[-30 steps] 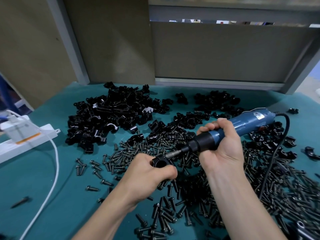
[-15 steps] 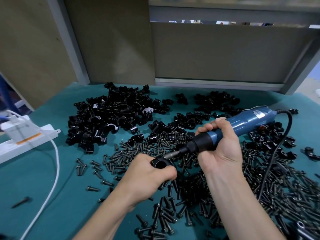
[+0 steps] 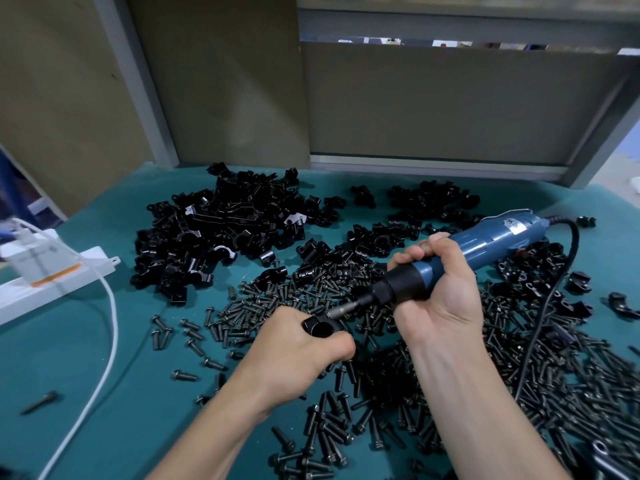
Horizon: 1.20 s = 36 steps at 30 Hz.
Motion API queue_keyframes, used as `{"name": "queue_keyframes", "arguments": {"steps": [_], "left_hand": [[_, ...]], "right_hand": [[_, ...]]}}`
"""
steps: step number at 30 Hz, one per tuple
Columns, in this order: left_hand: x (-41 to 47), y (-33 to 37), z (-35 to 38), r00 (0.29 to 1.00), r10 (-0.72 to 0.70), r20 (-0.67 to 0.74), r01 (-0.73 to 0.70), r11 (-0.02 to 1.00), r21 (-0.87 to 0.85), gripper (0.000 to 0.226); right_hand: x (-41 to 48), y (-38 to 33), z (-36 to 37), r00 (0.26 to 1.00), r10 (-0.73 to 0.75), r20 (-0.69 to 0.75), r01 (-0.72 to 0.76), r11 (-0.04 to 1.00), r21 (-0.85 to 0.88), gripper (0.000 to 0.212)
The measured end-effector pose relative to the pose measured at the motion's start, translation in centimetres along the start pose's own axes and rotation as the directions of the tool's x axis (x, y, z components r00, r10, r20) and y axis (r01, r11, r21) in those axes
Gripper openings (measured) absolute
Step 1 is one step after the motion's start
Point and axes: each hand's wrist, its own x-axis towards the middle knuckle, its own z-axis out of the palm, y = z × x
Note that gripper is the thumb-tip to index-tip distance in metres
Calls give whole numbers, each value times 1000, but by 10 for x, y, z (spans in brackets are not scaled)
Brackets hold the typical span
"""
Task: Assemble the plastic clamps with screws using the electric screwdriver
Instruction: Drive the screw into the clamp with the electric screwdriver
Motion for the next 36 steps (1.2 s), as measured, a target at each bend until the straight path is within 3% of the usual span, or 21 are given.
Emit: {"name": "queue_keyframes", "arguments": {"steps": [7,20,24,29,32,34,36], "left_hand": [[0,2,0,1000,-14,8,14,1000,5,41],[-5,10,-1,993,-100,61,107,985,-135,28],[-5,11,-3,977,-179,114,198,962,-186,55],[-7,16,-7,958,-160,237,210,957,-201,45],[-9,16,-11,979,-161,122,178,974,-140,57],[-7,12,-11,982,-181,-55,164,961,-224,68],[-4,9,-11,972,-181,-150,128,942,-309,59]], "right_hand": [[-2,0,2,1000,4,-6,-4,1000,12,19],[-3,0,5,997,-2,79,2,1000,-11,25],[-2,-3,4,995,19,102,-16,1000,-25,34],[-2,-23,0,995,101,-20,-101,995,-4,42],[1,-45,-1,977,105,-186,-79,986,146,47],[2,-55,-1,964,98,-248,-69,990,122,44],[2,-60,-1,951,109,-288,-107,994,22,46]]}}
